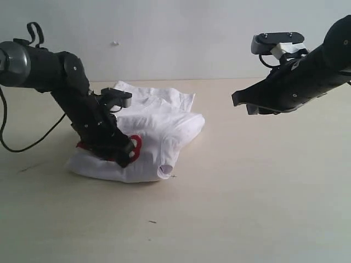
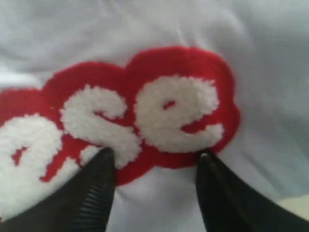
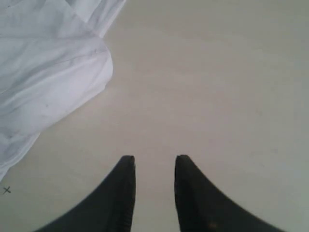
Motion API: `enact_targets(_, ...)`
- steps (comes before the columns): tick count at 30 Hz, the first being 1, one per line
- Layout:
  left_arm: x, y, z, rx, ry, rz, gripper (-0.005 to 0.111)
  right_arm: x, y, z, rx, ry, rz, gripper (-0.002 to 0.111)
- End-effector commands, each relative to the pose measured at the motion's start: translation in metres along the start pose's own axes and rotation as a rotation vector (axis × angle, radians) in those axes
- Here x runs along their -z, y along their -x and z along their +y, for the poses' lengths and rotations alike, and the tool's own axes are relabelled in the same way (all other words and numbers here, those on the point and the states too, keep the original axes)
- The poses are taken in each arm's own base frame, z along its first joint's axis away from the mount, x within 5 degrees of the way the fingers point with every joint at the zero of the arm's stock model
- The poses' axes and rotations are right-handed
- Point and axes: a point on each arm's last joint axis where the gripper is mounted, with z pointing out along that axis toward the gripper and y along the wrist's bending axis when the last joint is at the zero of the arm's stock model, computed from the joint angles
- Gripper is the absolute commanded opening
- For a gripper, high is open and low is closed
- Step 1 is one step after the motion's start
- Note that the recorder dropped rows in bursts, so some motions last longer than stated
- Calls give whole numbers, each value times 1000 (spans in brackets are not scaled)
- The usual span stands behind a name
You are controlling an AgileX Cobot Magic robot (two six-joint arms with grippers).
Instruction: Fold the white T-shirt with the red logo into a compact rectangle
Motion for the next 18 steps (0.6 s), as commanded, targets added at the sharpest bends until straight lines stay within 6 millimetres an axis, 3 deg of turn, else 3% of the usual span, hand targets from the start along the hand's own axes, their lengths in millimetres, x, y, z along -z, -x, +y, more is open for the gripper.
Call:
enact_targets(1,-26,-27,20,-56,131,257,33,1,0,1,13,0,-7,30)
enact_targets(7,-11,-56,42,-88,235,543,2,1,0,1,13,0,-7,30)
enact_targets(10,-8,-65,54,-87,386,570,0,1,0,1,13,1,-6,30)
enact_targets(14,9,-56,63,-72,591,412,0,1,1,1,8,2,-15,30)
enact_targets(18,44,-35,50,-80,592,74,0,1,3,1,8,-1,-35,30)
